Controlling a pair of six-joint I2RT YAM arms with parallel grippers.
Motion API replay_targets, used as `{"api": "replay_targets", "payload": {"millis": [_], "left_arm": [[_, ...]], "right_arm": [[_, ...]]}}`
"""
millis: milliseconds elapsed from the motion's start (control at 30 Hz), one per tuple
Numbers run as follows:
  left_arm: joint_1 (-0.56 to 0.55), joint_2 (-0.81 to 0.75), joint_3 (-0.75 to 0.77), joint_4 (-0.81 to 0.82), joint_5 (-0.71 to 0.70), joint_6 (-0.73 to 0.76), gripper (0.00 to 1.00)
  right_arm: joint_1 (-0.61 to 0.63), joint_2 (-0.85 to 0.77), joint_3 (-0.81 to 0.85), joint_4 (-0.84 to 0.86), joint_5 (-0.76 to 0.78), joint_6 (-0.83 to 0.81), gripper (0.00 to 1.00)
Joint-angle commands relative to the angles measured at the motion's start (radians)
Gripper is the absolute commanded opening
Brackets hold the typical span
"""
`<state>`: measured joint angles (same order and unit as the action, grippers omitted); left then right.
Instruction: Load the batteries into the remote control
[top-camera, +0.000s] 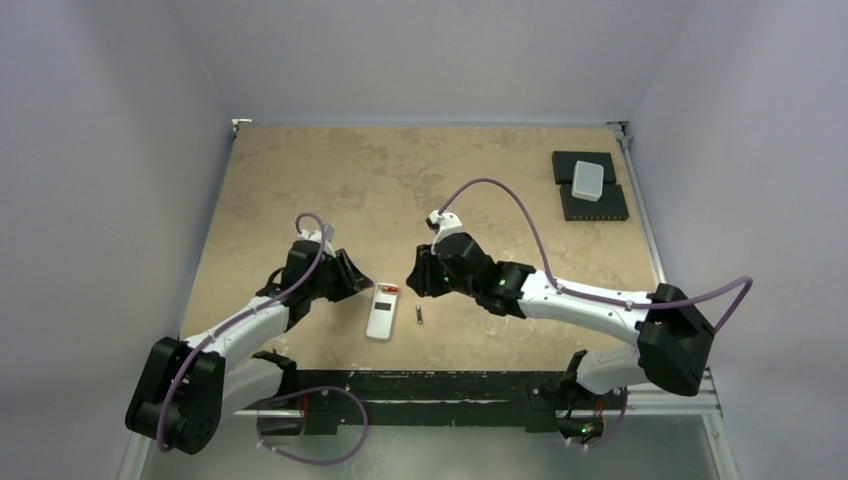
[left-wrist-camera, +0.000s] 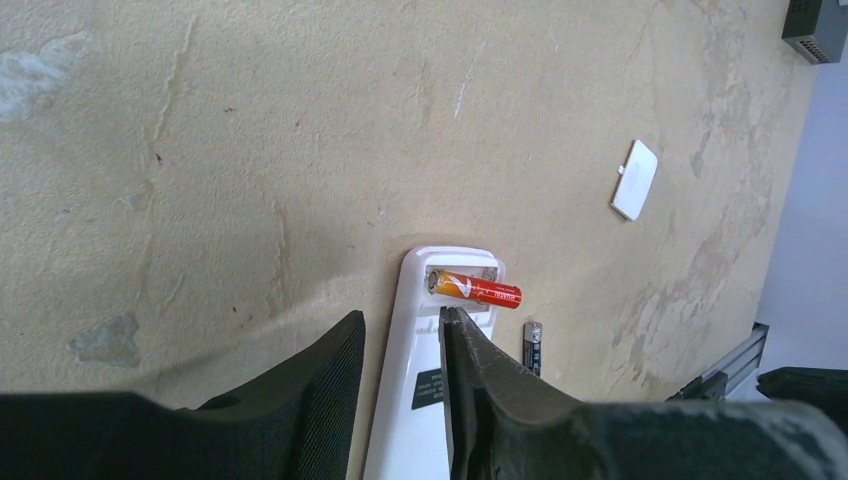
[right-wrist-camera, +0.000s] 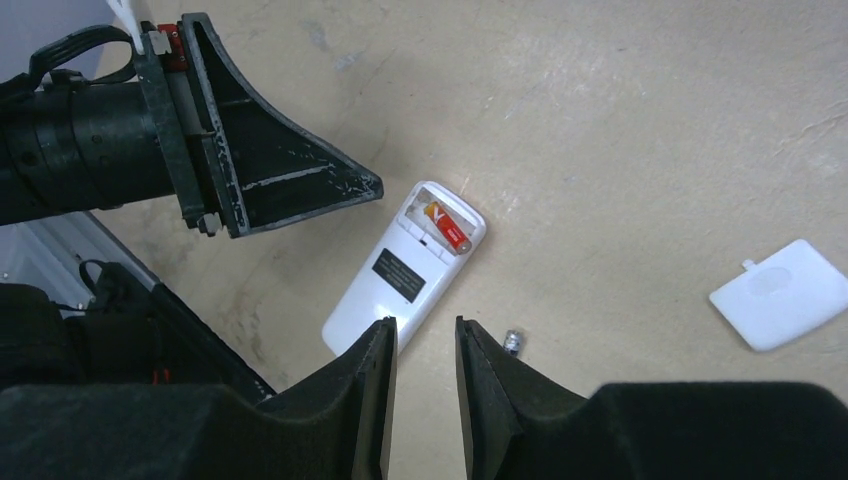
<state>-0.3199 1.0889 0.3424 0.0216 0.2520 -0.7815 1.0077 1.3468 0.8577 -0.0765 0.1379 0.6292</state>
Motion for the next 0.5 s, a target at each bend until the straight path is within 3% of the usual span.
{"api": "replay_targets", "payload": {"millis": [0, 467], "left_arm": [[0.020, 0.029, 0.018, 0.087, 0.059, 0.016, 0.34], [0.031, 0.126, -0.014, 0.245, 0.128, -0.001, 0.32]], "right_arm": [[-0.003, 0.043, -0.011, 0.072, -0.022, 0.103, 0.34], [-0.003, 0.166, 0.011, 0.126, 0.001, 0.224, 0.34]]}}
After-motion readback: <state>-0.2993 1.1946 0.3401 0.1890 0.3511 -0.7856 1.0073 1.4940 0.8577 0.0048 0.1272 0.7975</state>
